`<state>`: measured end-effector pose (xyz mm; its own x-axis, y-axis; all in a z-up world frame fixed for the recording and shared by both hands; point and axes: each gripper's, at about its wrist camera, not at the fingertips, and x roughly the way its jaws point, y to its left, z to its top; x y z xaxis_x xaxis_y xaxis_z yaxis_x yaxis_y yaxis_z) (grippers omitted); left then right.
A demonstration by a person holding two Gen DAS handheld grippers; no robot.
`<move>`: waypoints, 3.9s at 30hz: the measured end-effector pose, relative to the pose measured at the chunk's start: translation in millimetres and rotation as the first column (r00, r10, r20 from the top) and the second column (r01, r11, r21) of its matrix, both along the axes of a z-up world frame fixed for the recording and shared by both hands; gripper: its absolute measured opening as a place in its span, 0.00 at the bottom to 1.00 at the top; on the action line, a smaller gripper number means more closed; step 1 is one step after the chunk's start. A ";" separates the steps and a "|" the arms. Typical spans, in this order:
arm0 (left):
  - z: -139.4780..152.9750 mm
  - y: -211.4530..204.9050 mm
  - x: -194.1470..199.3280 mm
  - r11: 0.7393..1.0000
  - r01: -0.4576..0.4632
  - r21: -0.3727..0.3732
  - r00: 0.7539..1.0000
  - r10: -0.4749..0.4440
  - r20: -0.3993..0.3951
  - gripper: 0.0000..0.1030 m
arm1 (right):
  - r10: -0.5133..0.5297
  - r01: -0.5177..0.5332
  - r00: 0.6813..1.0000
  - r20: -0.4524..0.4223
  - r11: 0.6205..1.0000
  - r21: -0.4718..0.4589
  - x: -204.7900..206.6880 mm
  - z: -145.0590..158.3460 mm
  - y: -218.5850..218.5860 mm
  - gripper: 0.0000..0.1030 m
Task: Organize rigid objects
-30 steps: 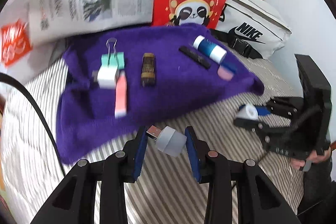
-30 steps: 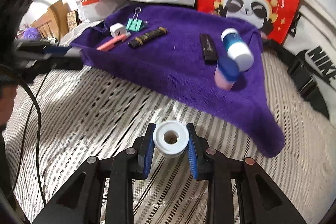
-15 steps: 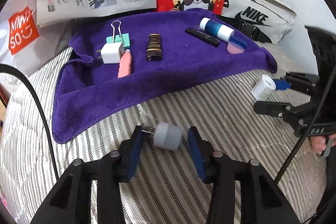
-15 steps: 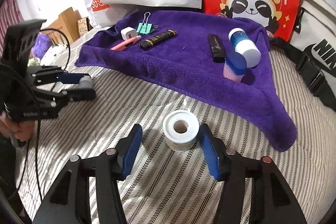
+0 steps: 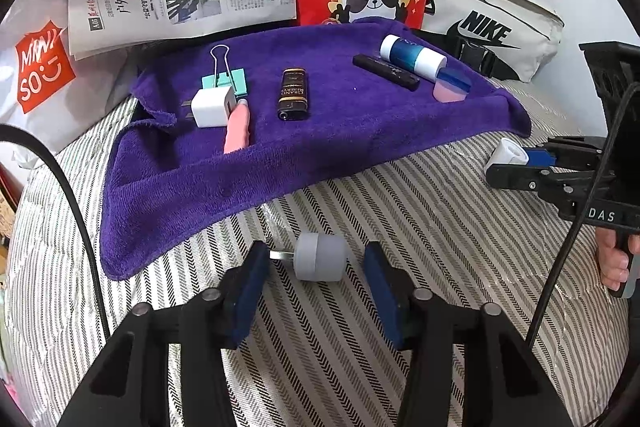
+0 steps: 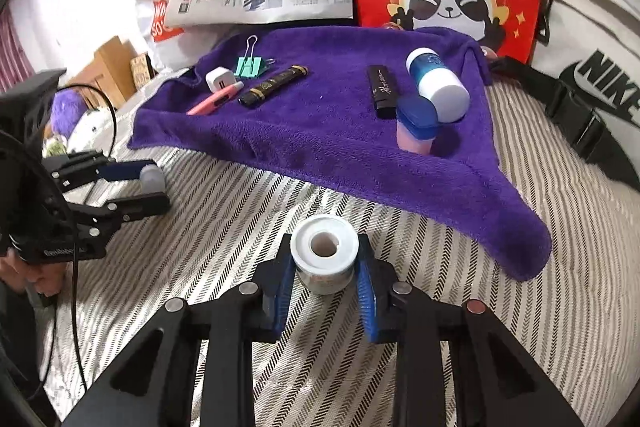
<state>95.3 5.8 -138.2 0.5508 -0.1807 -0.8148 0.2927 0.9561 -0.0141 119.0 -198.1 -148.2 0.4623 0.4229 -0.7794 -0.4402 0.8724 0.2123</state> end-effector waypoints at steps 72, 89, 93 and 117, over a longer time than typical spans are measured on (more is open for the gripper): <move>8.1 6.0 104.2 0.995 -0.051 -0.091 0.987 0.036 -0.157 0.35 | 0.067 -0.084 0.992 -0.107 0.983 -0.164 108.7 2.7 52.9 0.28; 40.9 40.5 69.5 0.972 -0.159 -0.171 0.979 0.133 -0.153 0.72 | -0.038 0.032 0.998 -0.054 0.994 -0.103 69.9 43.8 16.5 0.63; 58.9 41.0 44.9 0.967 -0.209 -0.147 0.975 0.194 -0.110 0.81 | -0.125 0.125 0.992 0.006 0.988 -0.093 39.7 67.9 2.8 0.87; 145.6 -20.4 -99.2 0.932 -0.360 -0.049 0.921 0.364 0.141 1.00 | -0.341 0.360 0.931 0.131 0.918 -0.169 -101.0 134.1 -20.7 1.00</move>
